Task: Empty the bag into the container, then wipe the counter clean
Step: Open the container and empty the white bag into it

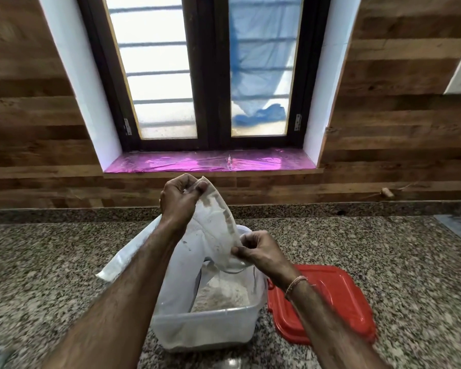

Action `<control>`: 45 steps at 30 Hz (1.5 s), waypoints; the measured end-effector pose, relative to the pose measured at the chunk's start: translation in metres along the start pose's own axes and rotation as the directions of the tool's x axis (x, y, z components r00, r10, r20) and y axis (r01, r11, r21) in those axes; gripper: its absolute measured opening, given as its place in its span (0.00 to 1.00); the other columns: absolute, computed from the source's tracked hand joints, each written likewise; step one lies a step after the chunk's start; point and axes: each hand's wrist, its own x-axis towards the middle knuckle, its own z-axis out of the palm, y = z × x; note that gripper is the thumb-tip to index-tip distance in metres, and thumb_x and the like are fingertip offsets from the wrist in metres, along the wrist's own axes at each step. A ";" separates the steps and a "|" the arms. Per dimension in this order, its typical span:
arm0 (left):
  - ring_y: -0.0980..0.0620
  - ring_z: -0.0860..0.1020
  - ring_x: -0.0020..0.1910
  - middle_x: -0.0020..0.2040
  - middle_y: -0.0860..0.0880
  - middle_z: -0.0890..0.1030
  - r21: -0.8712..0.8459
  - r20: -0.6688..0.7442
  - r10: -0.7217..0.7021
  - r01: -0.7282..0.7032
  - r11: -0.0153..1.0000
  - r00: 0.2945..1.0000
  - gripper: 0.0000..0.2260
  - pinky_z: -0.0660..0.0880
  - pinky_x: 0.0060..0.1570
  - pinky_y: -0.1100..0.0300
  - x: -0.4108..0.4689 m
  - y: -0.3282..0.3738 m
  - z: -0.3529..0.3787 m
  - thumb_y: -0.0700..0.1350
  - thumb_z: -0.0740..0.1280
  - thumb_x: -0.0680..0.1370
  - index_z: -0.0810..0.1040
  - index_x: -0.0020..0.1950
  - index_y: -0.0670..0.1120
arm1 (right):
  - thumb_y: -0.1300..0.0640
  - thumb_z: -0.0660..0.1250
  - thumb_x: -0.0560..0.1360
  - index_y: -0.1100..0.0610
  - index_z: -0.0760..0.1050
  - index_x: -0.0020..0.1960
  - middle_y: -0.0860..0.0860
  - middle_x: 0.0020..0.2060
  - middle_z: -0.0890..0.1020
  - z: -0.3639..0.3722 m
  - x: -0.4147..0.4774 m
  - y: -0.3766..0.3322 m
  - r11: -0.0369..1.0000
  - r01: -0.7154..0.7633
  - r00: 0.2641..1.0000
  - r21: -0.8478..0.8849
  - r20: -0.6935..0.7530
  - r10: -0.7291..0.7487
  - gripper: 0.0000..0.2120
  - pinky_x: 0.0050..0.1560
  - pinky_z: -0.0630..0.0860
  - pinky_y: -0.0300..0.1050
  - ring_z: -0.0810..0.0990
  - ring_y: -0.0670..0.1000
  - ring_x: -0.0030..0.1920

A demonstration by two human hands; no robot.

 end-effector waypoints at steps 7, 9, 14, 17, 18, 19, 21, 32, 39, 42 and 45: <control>0.53 0.75 0.34 0.29 0.58 0.79 0.090 -0.123 -0.043 0.054 0.994 0.991 0.14 0.78 0.54 0.35 0.003 -0.007 0.009 0.62 0.74 0.67 0.80 0.35 0.52 | 0.51 0.82 0.68 0.49 0.75 0.28 0.44 0.28 0.80 -0.006 -0.009 0.012 0.968 0.040 0.972 -0.247 -0.216 -0.095 0.17 0.35 0.75 0.42 0.75 0.39 0.30; 0.54 0.75 0.34 0.28 0.61 0.78 0.110 -0.198 -0.051 0.074 0.991 0.979 0.12 0.76 0.58 0.33 -0.001 -0.005 0.014 0.58 0.75 0.70 0.79 0.35 0.53 | 0.46 0.81 0.68 0.49 0.75 0.30 0.45 0.29 0.80 -0.008 -0.010 0.012 0.959 0.037 0.970 -0.280 -0.222 -0.102 0.17 0.36 0.77 0.45 0.77 0.41 0.31; 0.53 0.78 0.39 0.32 0.56 0.81 0.323 -0.203 0.142 -0.071 0.944 0.969 0.15 0.69 0.62 0.46 -0.012 0.006 0.019 0.57 0.74 0.76 0.79 0.38 0.48 | 0.26 0.67 0.69 0.51 0.74 0.36 0.47 0.32 0.80 0.000 -0.012 0.014 0.850 -0.006 0.966 -0.527 -0.221 -0.131 0.27 0.36 0.76 0.53 0.79 0.47 0.34; 0.51 0.81 0.39 0.33 0.54 0.82 0.346 -0.170 0.219 -0.149 0.926 0.961 0.14 0.77 0.51 0.49 -0.009 0.015 0.015 0.57 0.74 0.76 0.80 0.38 0.48 | 0.40 0.76 0.71 0.55 0.75 0.49 0.50 0.44 0.83 0.000 -0.011 0.006 0.800 0.056 0.993 -0.597 -0.050 -0.107 0.21 0.47 0.78 0.51 0.81 0.51 0.46; 0.50 0.82 0.40 0.34 0.53 0.82 0.352 -0.159 0.218 -0.151 0.924 0.963 0.14 0.78 0.46 0.50 -0.008 0.016 0.014 0.57 0.74 0.75 0.80 0.39 0.48 | 0.44 0.77 0.71 0.55 0.73 0.51 0.51 0.45 0.83 -0.001 -0.011 0.004 0.764 0.061 0.996 -0.642 -0.013 -0.091 0.20 0.47 0.79 0.52 0.81 0.52 0.46; 0.49 0.82 0.41 0.35 0.53 0.82 0.357 -0.146 0.218 -0.154 0.921 0.965 0.13 0.78 0.42 0.51 -0.008 0.018 0.014 0.57 0.74 0.75 0.81 0.40 0.48 | 0.46 0.78 0.71 0.55 0.72 0.51 0.51 0.44 0.84 -0.001 -0.010 0.004 0.721 0.048 0.997 -0.692 -0.015 -0.081 0.20 0.46 0.79 0.53 0.82 0.54 0.46; 0.50 0.81 0.41 0.36 0.52 0.83 0.342 -0.118 0.212 -0.160 0.926 0.970 0.12 0.77 0.40 0.53 -0.007 0.019 0.016 0.56 0.75 0.74 0.81 0.40 0.48 | 0.46 0.77 0.72 0.53 0.71 0.51 0.52 0.44 0.85 0.000 -0.006 0.005 0.634 0.020 0.995 -0.773 -0.047 -0.089 0.19 0.44 0.79 0.54 0.83 0.57 0.44; 0.64 0.78 0.38 0.37 0.57 0.83 0.379 0.180 0.126 -0.187 0.906 0.975 0.08 0.73 0.37 0.62 -0.009 0.025 0.026 0.52 0.76 0.75 0.85 0.41 0.49 | 0.45 0.79 0.71 0.51 0.72 0.67 0.54 0.56 0.86 0.000 0.017 -0.022 0.998 0.064 0.998 -0.008 -0.015 -0.065 0.29 0.57 0.83 0.54 0.86 0.52 0.55; 0.58 0.78 0.49 0.47 0.61 0.82 0.579 0.159 0.068 -0.149 0.801 0.985 0.16 0.70 0.59 0.51 -0.011 0.006 0.004 0.67 0.65 0.78 0.83 0.50 0.56 | 0.57 0.72 0.76 0.64 0.83 0.54 0.56 0.46 0.88 -0.013 0.024 -0.039 0.933 0.137 0.990 0.332 -0.083 -0.115 0.11 0.44 0.82 0.42 0.85 0.48 0.44; 0.49 0.82 0.46 0.39 0.54 0.84 0.539 0.112 0.040 -0.094 0.837 0.993 0.16 0.72 0.44 0.55 -0.014 -0.005 -0.013 0.63 0.69 0.77 0.80 0.40 0.51 | 0.53 0.72 0.76 0.59 0.76 0.64 0.56 0.51 0.87 -0.017 0.028 -0.040 0.942 0.139 0.989 0.306 -0.084 -0.119 0.20 0.46 0.82 0.43 0.86 0.49 0.47; 0.46 0.82 0.43 0.33 0.52 0.79 0.546 0.049 0.103 -0.113 0.830 0.993 0.15 0.68 0.40 0.56 -0.023 -0.001 -0.012 0.58 0.71 0.78 0.79 0.38 0.50 | 0.45 0.75 0.72 0.54 0.70 0.70 0.55 0.57 0.86 -0.014 0.033 -0.044 0.973 0.148 0.983 0.177 -0.138 -0.124 0.31 0.51 0.83 0.47 0.86 0.51 0.54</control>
